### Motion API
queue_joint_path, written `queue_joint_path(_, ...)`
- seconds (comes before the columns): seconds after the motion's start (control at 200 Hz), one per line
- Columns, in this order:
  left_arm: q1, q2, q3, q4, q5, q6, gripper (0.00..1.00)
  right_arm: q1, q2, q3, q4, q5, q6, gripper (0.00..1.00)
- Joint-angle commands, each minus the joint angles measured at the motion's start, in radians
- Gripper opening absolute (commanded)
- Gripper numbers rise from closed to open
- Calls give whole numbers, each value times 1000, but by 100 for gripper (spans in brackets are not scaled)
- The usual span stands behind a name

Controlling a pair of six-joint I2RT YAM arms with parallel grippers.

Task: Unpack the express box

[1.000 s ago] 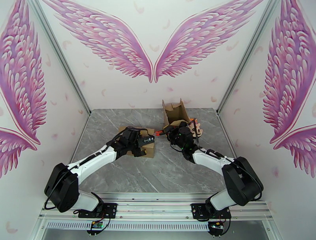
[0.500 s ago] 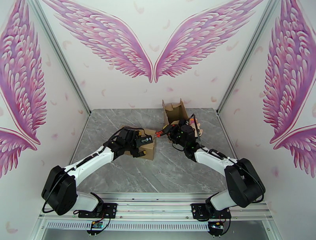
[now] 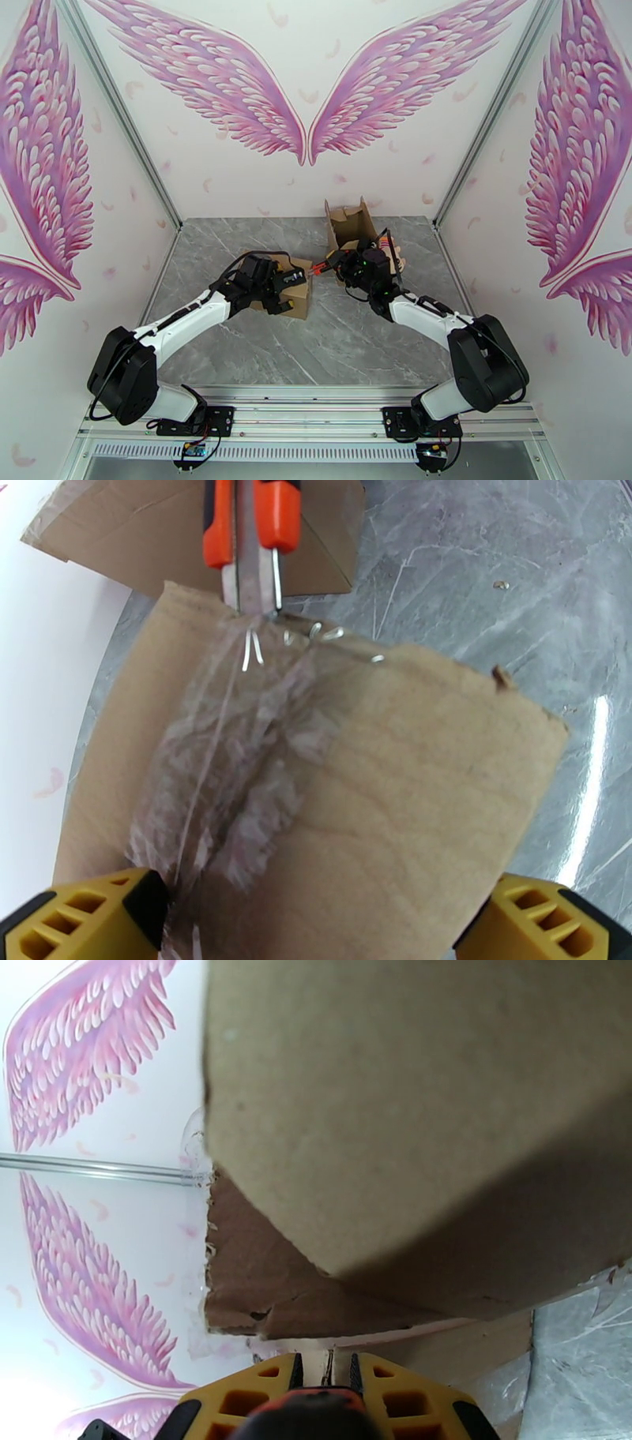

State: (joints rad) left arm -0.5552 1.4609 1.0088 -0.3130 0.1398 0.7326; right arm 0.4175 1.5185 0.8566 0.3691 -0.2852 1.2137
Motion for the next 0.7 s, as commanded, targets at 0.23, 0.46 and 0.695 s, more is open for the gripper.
queue_joint_path(0.23, 52, -15, 30, 88, -48, -3, 99, -15, -55, 55, -293, -265, -197, 0)
queue_joint_path(0.46, 42, -9, 43, 57, -46, 0, 99, -19, -17, 76, -267, -313, -181, 0)
queue_joint_path(0.695, -19, -58, 5, 31, 57, 92, 99, -19, -9, 72, -204, -260, -174, 0)
